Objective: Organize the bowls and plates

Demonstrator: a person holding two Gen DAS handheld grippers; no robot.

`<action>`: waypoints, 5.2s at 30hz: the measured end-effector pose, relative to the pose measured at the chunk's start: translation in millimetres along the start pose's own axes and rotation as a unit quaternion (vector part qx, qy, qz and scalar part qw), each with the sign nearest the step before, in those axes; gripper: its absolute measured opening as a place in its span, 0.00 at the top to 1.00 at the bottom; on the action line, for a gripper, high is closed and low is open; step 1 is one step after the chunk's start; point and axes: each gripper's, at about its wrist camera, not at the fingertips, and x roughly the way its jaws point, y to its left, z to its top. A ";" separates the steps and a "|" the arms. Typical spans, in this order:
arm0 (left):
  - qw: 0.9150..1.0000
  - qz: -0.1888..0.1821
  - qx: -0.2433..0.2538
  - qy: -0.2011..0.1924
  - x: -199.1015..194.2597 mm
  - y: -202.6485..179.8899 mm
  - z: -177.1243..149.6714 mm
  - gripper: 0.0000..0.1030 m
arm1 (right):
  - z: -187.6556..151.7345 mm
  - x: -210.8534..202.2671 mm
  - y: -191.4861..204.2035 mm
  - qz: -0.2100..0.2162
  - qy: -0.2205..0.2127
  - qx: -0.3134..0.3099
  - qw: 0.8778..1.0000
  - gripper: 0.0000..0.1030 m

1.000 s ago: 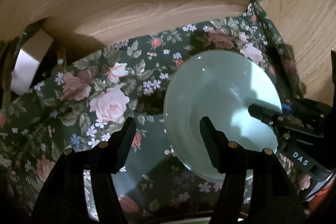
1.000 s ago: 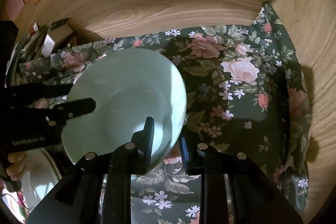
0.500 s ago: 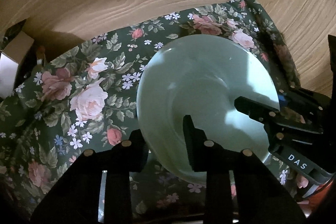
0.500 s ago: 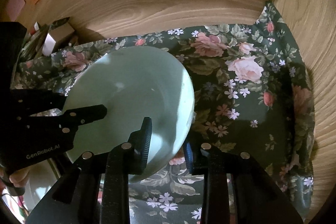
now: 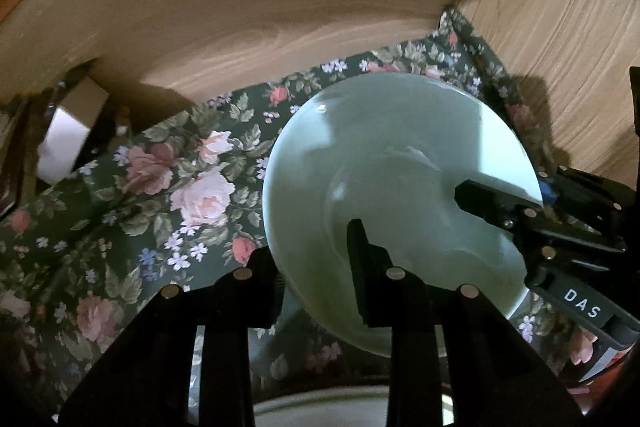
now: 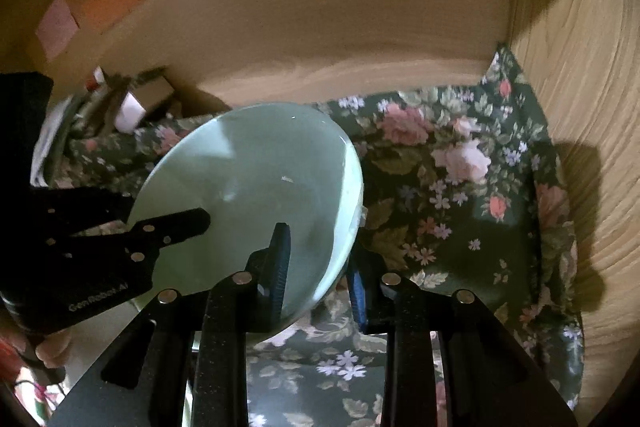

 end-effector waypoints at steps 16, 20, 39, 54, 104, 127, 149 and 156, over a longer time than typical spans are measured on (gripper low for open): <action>0.996 0.009 -0.025 -0.080 -86.3 11.0 -28.2 0.72 | -2.6 -59.2 55.3 0.010 -0.065 -0.043 0.997 0.76; 0.995 0.014 -0.031 -0.094 -105.6 18.4 -41.3 0.72 | -7.0 -70.0 70.2 0.014 -0.076 -0.054 0.996 0.76; 0.987 0.035 -0.066 -0.139 -172.0 50.5 -106.8 0.72 | -32.7 -92.2 140.0 0.047 -0.091 -0.102 0.989 0.76; 0.979 0.074 -0.128 -0.142 -199.5 104.3 -158.0 0.72 | -46.0 -65.3 211.1 0.107 -0.063 -0.149 0.981 0.76; 0.968 0.113 -0.213 -0.068 -166.4 178.5 -248.2 0.72 | -82.4 15.2 263.0 0.153 0.056 -0.178 0.970 0.74; 0.966 0.161 -0.168 -0.113 -199.8 167.7 -230.1 0.48 | -78.1 3.8 247.8 0.157 0.040 -0.171 0.972 0.61; 0.961 0.056 -0.265 -0.044 -155.9 191.3 -274.8 0.48 | -98.3 42.4 265.0 0.157 0.114 -0.184 0.964 0.57; 0.962 0.042 -0.268 -0.040 -144.1 190.6 -272.7 0.48 | -99.5 53.1 268.1 0.166 0.126 -0.180 0.961 0.58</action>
